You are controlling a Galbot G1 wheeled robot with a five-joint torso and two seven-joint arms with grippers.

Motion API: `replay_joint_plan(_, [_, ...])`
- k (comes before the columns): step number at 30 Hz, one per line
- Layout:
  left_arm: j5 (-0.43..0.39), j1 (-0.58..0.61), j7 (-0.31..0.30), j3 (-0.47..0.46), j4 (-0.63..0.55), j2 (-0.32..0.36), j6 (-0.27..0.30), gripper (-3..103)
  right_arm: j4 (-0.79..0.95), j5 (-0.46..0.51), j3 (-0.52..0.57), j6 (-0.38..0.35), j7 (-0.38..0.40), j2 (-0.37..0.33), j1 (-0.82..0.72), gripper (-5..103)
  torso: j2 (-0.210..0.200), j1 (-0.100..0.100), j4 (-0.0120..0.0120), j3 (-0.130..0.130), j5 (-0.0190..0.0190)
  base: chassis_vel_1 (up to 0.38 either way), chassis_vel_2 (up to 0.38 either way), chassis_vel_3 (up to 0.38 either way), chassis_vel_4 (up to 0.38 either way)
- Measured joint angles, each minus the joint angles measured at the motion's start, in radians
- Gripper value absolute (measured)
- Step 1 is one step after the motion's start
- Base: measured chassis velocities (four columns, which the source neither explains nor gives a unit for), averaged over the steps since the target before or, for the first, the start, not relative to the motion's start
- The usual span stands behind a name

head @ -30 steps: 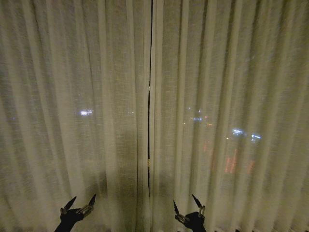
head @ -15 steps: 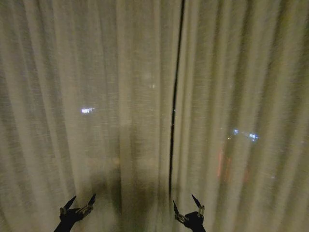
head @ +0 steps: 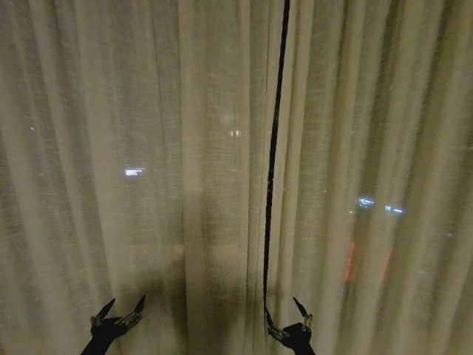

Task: Open the curtains by pulling them apart, changing their state from closed to fully open.

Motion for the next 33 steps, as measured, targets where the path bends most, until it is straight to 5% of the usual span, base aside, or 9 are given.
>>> replay_joint_plan(33, [0.001,0.030,-0.003,-0.016,-0.051,-0.008,-0.008,100,0.047,0.025,-0.032,-0.011,0.013,0.000,-0.003,100,0.000,0.001,-0.0003,0.000,0.0006,-0.011,0.011,0.011,-0.010])
